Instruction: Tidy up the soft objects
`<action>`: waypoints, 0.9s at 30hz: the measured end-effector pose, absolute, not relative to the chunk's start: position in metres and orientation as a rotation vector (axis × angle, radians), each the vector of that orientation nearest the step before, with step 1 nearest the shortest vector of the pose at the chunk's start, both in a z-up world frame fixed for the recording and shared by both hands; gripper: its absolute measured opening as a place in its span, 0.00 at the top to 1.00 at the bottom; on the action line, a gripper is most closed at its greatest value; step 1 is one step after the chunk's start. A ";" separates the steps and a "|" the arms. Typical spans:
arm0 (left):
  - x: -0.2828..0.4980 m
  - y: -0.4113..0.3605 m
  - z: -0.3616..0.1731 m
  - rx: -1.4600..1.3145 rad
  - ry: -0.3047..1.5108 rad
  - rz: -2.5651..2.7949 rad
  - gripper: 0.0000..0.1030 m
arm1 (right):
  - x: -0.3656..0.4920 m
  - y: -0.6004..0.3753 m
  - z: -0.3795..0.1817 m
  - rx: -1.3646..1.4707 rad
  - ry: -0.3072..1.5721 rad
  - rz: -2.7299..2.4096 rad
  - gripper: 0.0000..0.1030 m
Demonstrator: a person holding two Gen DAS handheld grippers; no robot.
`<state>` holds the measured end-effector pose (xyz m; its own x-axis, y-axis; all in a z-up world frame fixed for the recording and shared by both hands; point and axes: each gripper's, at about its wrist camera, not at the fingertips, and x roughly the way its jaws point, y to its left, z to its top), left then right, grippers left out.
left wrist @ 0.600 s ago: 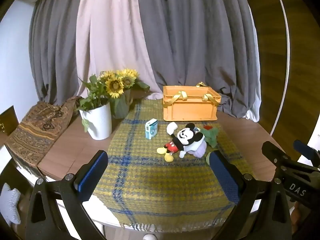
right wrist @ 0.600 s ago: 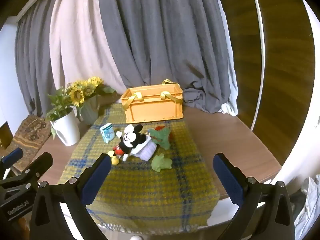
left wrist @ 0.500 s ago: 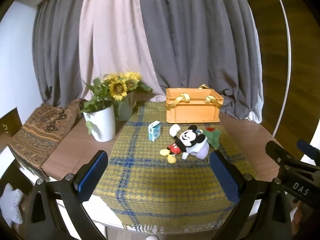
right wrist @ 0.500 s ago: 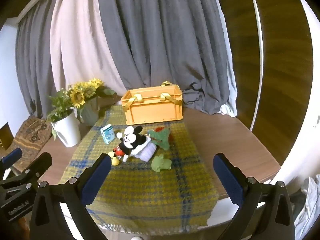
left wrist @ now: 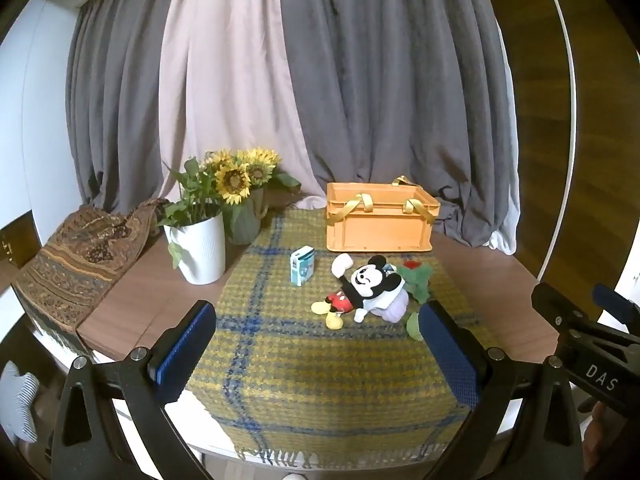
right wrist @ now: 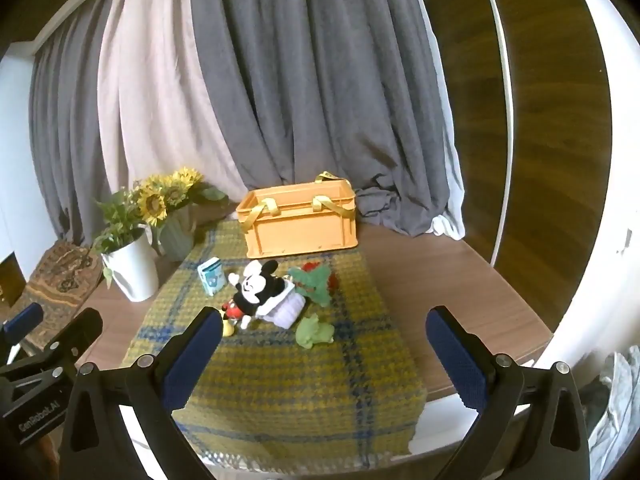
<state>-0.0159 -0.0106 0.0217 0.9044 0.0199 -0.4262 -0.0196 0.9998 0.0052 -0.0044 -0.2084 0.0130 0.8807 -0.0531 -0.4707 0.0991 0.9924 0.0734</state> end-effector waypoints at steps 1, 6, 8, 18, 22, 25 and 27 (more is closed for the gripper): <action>-0.014 -0.011 0.023 0.004 0.439 0.025 0.00 | -0.004 -0.209 0.013 0.097 0.484 -0.080 0.00; -0.011 -0.011 0.027 0.013 0.425 0.024 0.00 | -0.005 -0.210 0.014 0.098 0.469 -0.083 0.00; -0.011 -0.009 0.022 0.013 0.422 0.023 0.00 | -0.005 -0.211 0.014 0.102 0.467 -0.085 0.00; -0.012 -0.010 0.012 0.015 0.432 0.005 0.00 | -0.006 -0.212 0.012 0.106 0.467 -0.092 0.00; -0.013 -0.010 0.012 0.009 0.426 0.001 0.00 | -0.007 -0.212 0.010 0.107 0.465 -0.086 0.00; -0.012 -0.010 0.013 0.008 0.422 -0.002 0.00 | -0.008 -0.212 0.010 0.112 0.464 -0.086 0.00; -0.012 -0.009 0.013 0.008 0.419 -0.003 0.00 | -0.009 -0.212 0.010 0.112 0.463 -0.088 0.00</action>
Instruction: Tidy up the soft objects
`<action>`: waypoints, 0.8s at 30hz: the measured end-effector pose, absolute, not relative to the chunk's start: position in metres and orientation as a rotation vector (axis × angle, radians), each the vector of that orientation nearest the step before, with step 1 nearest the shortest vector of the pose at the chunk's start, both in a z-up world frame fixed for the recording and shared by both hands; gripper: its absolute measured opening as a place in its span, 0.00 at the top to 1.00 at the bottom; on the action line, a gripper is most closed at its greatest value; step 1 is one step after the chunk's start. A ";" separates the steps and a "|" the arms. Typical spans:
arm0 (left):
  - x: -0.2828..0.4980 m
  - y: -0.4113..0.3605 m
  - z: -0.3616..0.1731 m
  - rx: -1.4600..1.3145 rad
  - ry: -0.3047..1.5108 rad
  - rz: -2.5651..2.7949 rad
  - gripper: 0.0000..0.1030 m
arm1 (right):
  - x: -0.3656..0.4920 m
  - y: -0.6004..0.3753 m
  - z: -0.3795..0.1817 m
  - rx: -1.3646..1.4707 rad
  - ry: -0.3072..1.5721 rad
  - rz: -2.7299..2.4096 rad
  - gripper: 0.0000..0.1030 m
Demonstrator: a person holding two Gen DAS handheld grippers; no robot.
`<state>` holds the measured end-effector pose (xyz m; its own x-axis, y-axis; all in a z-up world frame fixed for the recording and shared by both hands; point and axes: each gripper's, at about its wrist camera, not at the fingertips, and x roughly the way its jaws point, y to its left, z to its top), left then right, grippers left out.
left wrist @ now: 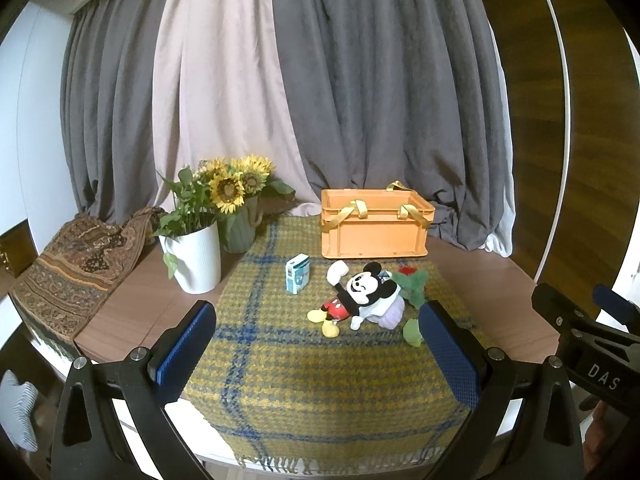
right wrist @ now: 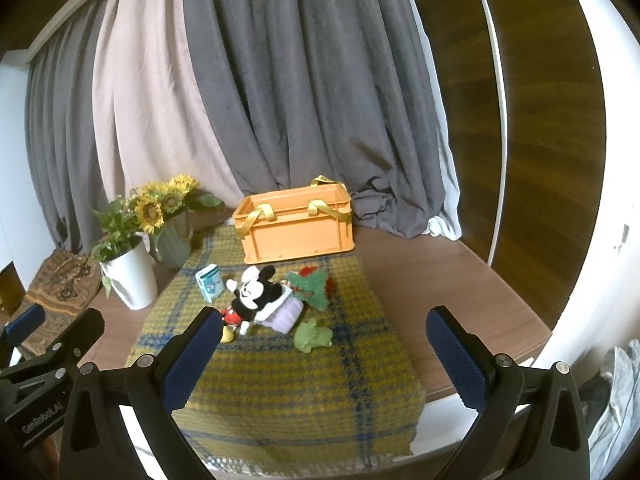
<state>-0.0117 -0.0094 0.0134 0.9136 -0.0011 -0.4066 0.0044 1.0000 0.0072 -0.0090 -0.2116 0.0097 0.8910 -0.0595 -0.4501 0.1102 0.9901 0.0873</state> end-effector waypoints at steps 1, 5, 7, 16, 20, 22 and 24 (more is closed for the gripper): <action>-0.012 -0.010 0.014 0.008 0.417 -0.003 0.00 | -0.009 -0.212 0.010 0.113 0.462 -0.090 0.00; -0.011 -0.010 0.015 0.008 0.417 -0.003 0.00 | -0.010 -0.211 0.011 0.113 0.461 -0.091 0.00; -0.010 -0.010 0.016 0.007 0.415 -0.006 0.00 | -0.010 -0.211 0.011 0.114 0.460 -0.093 0.00; -0.009 -0.011 0.017 0.006 0.413 -0.008 0.00 | -0.010 -0.211 0.012 0.114 0.461 -0.091 0.00; -0.009 -0.012 0.016 0.006 0.413 -0.008 0.00 | -0.010 -0.211 0.012 0.114 0.460 -0.091 0.00; -0.009 -0.012 0.016 0.007 0.411 -0.006 0.00 | -0.011 -0.211 0.013 0.113 0.459 -0.091 0.00; -0.009 -0.011 0.017 0.006 0.411 -0.008 0.00 | -0.011 -0.211 0.013 0.114 0.459 -0.089 0.00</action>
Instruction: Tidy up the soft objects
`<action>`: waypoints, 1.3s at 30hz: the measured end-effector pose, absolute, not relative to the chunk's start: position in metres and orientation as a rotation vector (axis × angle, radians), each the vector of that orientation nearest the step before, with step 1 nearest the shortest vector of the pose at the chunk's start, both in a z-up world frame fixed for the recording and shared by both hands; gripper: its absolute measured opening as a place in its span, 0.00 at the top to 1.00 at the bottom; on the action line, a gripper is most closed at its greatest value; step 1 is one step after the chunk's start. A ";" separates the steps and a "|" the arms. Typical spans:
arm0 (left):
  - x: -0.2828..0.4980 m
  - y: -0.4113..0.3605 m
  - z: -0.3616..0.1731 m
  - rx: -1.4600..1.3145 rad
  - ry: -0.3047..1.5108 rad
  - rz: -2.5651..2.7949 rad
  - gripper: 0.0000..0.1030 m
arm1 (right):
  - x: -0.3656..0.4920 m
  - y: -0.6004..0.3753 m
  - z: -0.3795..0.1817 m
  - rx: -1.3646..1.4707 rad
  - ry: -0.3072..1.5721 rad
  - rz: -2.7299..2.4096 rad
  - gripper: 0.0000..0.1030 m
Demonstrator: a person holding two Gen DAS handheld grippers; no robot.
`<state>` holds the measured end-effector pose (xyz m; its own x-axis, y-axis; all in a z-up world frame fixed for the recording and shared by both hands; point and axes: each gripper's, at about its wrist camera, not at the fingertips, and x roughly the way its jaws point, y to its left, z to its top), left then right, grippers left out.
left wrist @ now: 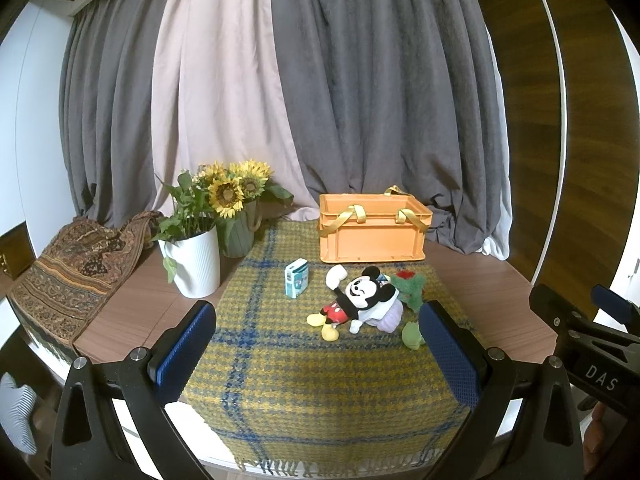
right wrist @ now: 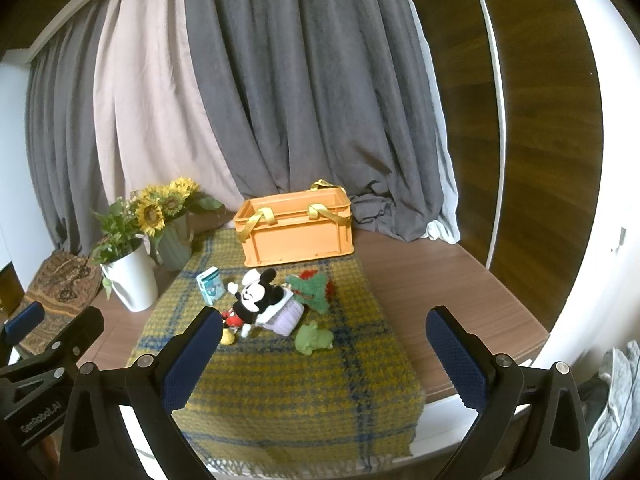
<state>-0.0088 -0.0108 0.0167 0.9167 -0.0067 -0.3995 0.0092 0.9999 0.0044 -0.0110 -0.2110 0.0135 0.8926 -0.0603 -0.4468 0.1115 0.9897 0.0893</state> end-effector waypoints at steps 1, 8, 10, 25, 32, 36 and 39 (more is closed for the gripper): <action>-0.009 -0.011 0.017 0.006 0.410 -0.006 0.00 | -0.010 -0.211 0.014 0.113 0.460 -0.090 0.00; -0.006 -0.009 0.017 0.005 0.405 -0.011 0.00 | -0.010 -0.211 0.014 0.114 0.460 -0.091 0.00; -0.004 -0.009 0.017 0.005 0.407 -0.014 0.00 | -0.010 -0.211 0.014 0.115 0.460 -0.090 0.00; 0.006 -0.003 0.008 0.021 0.411 -0.048 0.00 | 0.001 -0.206 0.011 0.119 0.478 -0.095 0.00; 0.038 0.005 -0.001 0.064 0.448 -0.084 0.00 | 0.026 -0.198 0.001 0.130 0.507 -0.116 0.00; 0.063 0.005 -0.008 0.114 0.462 -0.111 0.00 | 0.045 -0.191 -0.008 0.121 0.529 -0.140 0.00; 0.082 0.007 -0.015 0.150 0.468 -0.128 0.04 | 0.058 -0.189 -0.015 0.130 0.542 -0.166 0.00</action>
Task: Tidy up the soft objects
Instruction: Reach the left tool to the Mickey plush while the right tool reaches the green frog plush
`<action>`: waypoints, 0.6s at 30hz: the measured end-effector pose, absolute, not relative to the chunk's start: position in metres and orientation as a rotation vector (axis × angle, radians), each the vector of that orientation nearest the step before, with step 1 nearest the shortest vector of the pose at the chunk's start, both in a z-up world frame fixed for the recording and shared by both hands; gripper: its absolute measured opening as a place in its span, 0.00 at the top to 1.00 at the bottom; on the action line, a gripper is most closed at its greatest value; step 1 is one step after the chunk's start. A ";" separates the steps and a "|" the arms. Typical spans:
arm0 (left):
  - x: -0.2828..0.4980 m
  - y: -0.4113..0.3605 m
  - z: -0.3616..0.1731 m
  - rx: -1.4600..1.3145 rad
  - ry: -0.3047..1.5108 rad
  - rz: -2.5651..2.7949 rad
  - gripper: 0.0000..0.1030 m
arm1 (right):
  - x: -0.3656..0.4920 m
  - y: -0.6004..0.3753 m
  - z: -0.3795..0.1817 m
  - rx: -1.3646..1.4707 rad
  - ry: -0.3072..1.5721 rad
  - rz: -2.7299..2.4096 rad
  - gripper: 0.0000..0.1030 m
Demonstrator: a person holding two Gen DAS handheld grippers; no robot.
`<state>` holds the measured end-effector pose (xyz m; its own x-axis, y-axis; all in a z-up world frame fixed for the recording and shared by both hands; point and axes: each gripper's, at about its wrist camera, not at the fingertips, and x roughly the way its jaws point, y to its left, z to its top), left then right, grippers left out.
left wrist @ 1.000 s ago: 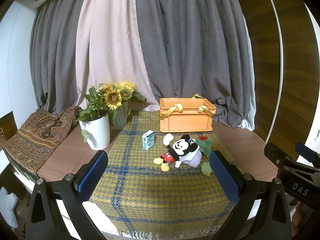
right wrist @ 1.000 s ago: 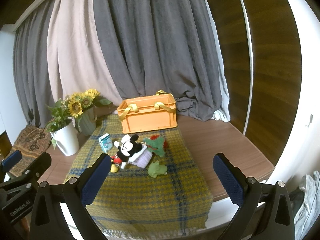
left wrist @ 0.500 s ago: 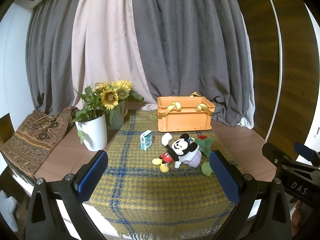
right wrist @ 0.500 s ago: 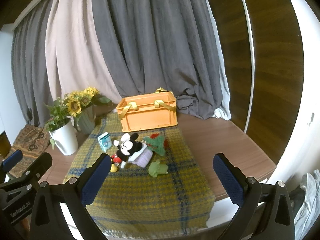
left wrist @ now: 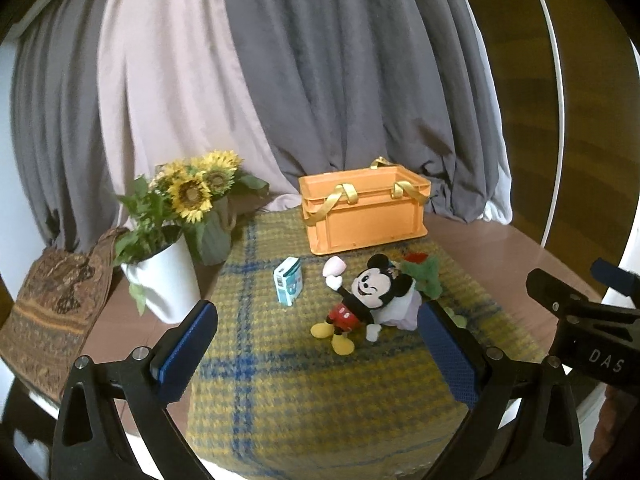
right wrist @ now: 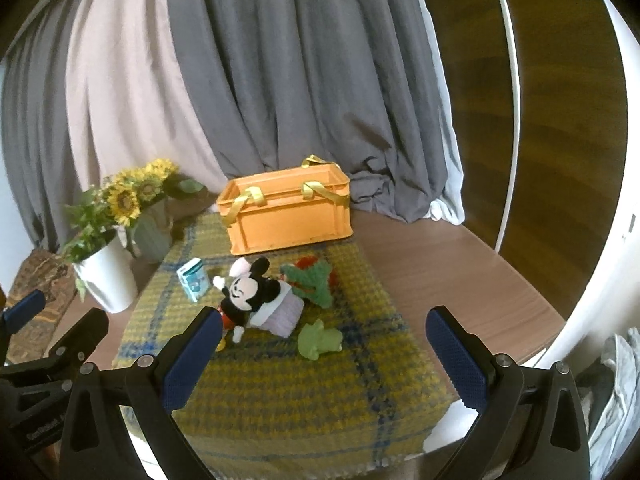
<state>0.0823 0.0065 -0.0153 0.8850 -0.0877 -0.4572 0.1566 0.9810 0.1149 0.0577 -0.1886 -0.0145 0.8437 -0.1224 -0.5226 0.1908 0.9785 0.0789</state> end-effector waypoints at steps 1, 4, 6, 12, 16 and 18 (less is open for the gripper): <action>0.088 0.007 -0.018 0.160 0.470 -0.134 0.06 | 0.063 -0.187 -0.018 0.132 0.549 -0.177 0.00; 0.108 0.009 -0.025 0.176 0.491 -0.168 0.06 | 0.078 -0.185 -0.027 0.140 0.572 -0.202 0.00; 0.121 0.010 -0.031 0.183 0.498 -0.194 0.07 | 0.088 -0.183 -0.034 0.149 0.589 -0.215 0.00; 0.159 0.005 -0.051 0.243 0.527 -0.276 0.11 | 0.112 -0.180 -0.055 0.184 0.640 -0.258 0.00; 0.185 0.000 -0.066 0.258 0.562 -0.340 0.13 | 0.129 -0.179 -0.071 0.203 0.674 -0.300 0.00; 0.196 -0.002 -0.074 0.266 0.576 -0.364 0.14 | 0.136 -0.179 -0.079 0.215 0.691 -0.318 0.01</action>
